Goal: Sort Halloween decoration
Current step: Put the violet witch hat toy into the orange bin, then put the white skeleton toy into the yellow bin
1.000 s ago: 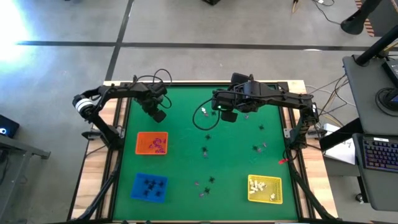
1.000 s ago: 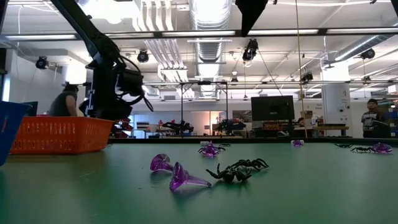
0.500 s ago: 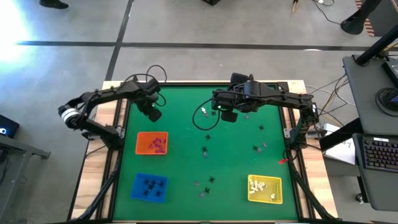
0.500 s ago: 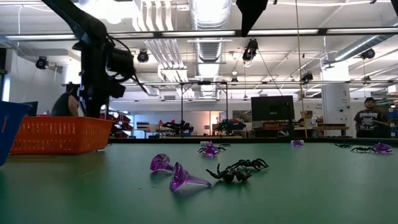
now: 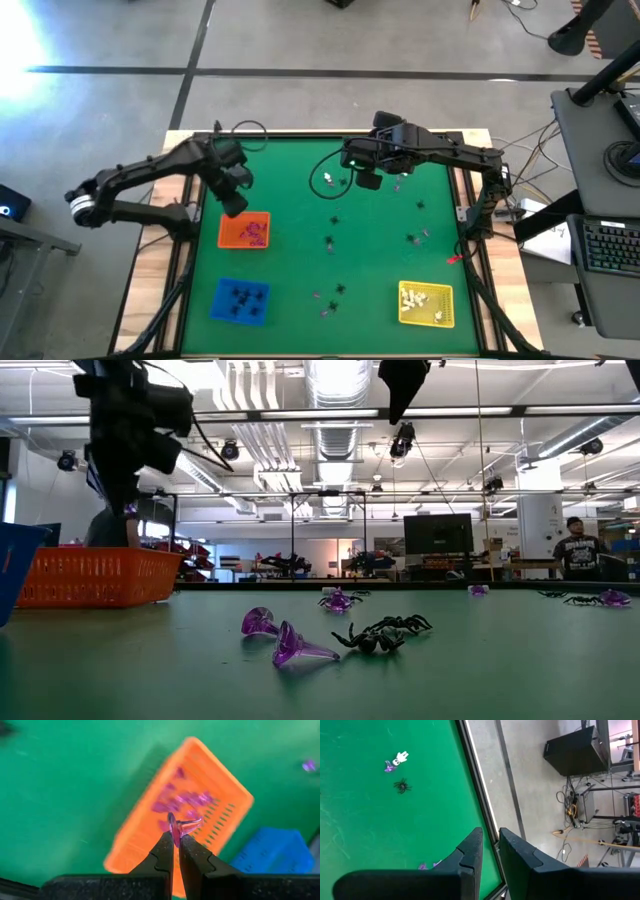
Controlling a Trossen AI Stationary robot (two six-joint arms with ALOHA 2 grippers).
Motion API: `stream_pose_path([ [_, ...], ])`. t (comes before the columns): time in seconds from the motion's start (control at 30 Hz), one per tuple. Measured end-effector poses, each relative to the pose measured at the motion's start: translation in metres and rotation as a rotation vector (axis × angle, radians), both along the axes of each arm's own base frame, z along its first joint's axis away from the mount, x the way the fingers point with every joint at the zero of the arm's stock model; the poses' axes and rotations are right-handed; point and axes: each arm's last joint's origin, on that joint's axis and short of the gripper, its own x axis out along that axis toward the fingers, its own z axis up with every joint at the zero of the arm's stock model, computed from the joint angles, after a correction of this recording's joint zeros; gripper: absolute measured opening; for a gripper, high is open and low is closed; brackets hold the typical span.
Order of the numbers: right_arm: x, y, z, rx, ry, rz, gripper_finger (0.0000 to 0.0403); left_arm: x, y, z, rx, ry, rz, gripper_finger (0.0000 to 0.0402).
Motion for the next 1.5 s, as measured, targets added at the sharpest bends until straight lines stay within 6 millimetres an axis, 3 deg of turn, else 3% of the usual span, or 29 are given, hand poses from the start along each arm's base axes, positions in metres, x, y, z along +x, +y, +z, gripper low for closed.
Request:
stream_pose_path([
  [0.23,0.000,0.000,0.000,0.000,0.000,0.000,0.0057,0.010,-0.034,0.003,-0.062,-0.009,-0.116,0.0000],
  [0.43,0.000,0.001,0.000,0.019,-0.059,-0.075,0.0057,0.016,-0.050,0.001,-0.066,0.002,-0.200,0.0000],
  [0.7,0.001,0.011,-0.002,0.210,-0.156,-0.145,0.0057,0.020,-0.050,-0.010,0.055,-0.013,-0.300,0.0000],
  [0.93,0.003,0.025,-0.003,0.364,-0.224,-0.214,0.0057,0.014,-0.051,-0.031,0.053,0.015,-0.342,0.0001],
  [1.13,0.005,0.044,-0.004,0.436,-0.270,-0.267,0.0057,0.006,-0.053,-0.048,0.032,0.068,-0.345,0.0034],
  [1.27,0.005,0.060,-0.004,0.455,-0.287,-0.272,0.0057,0.009,-0.053,-0.042,0.043,0.045,-0.355,0.0061],
  [1.5,0.003,0.091,-0.004,0.530,-0.301,-0.264,0.0057,0.021,-0.050,-0.016,0.087,-0.052,-0.377,0.0092],
])
